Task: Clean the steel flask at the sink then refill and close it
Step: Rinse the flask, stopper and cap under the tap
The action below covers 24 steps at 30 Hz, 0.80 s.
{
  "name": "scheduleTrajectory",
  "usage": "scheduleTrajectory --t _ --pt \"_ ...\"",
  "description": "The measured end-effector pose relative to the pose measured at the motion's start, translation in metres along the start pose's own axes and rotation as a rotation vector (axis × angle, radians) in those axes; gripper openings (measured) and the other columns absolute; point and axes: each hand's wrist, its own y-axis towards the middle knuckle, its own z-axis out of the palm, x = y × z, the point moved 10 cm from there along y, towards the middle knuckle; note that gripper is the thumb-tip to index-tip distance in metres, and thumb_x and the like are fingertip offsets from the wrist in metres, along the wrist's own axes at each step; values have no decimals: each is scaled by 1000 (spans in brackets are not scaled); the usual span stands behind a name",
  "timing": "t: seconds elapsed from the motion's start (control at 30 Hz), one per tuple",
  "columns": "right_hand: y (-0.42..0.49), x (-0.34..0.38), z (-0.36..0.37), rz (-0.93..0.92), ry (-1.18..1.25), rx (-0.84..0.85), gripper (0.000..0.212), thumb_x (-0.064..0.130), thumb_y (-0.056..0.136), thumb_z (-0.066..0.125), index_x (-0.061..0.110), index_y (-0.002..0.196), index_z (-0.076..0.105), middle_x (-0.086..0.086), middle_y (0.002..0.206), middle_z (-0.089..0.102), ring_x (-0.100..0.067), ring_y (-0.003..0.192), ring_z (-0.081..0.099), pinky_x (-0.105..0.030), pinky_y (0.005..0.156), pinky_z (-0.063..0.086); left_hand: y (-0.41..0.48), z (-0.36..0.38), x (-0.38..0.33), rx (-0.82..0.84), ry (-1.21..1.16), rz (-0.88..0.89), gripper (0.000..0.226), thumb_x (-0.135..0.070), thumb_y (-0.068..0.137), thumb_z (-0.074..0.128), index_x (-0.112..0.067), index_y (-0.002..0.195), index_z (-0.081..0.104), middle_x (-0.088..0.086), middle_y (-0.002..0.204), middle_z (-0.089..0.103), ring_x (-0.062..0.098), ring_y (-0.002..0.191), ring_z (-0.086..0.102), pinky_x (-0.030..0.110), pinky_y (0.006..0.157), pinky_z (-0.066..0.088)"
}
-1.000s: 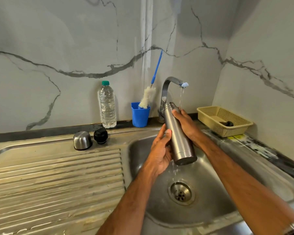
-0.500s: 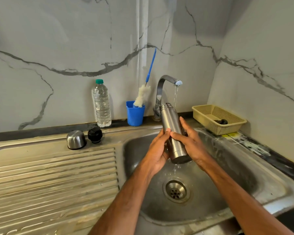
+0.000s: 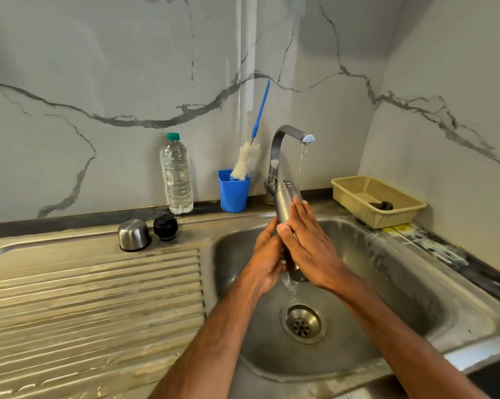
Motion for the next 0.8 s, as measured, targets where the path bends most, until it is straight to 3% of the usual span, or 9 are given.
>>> scheduleTrajectory --t 0.17,0.27,0.37,0.47,0.6,0.63,0.7,0.73,0.8 --pt "10 5 -3 -60 0 -17 64 54 104 19 28 158 -4 12 165 -14 -1 150 -17 -34 124 -4 2 -2 1 9 -71 11 68 -45 85 70 -24 147 52 17 134 65 33 124 63 51 97 56" --pt "32 -8 -17 -25 121 -42 61 51 106 24 31 160 4 15 166 -12 -3 151 -14 -36 122 -1 3 4 5 39 -80 -19 54 -34 94 66 -27 145 52 14 133 66 32 125 63 55 105 51" --pt "57 -23 -29 89 390 -108 59 49 106 29 32 160 13 11 168 3 -5 151 9 -37 125 17 4 3 6 37 -104 -43 55 -26 96 67 -25 148 50 15 133 66 34 126 62 55 105 50" --pt "58 -32 -22 182 627 -112 59 46 107 32 33 160 10 7 155 33 -1 114 53 -14 85 48 4 -3 0 5 -122 -9 63 -25 93 70 -24 151 45 15 132 67 33 122 65 53 100 54" --pt "15 -32 -5 233 540 -50 62 51 105 32 44 157 -1 -2 151 39 -10 106 60 -29 82 54 5 -10 -4 -32 -125 23 68 -26 93 69 -27 154 40 12 133 67 28 118 68 47 92 59" --pt "5 -30 -2 205 451 -27 64 52 105 31 45 156 -7 -4 160 28 -19 120 57 -36 92 54 6 -11 -5 -39 -125 27 68 -27 93 69 -28 155 40 12 133 67 27 117 68 45 90 60" --pt "-14 -13 2 69 188 24 67 52 104 26 40 155 -17 4 168 -11 -22 154 12 -44 120 28 5 -11 -5 -39 -130 21 68 -29 92 68 -28 154 41 12 132 67 28 116 68 45 89 60" --pt "-19 -7 3 -16 56 27 68 51 104 23 36 155 -19 9 164 -24 -14 154 -12 -39 124 10 4 -8 -4 -28 -137 16 66 -29 92 67 -28 153 42 13 132 67 29 117 68 45 90 60" --pt "-20 1 -1 -90 -38 33 66 50 103 20 32 156 -16 13 161 -31 -6 148 -28 -31 120 -6 2 -2 -3 -5 -147 7 62 -30 94 66 -27 151 45 14 134 66 32 123 64 48 96 57"
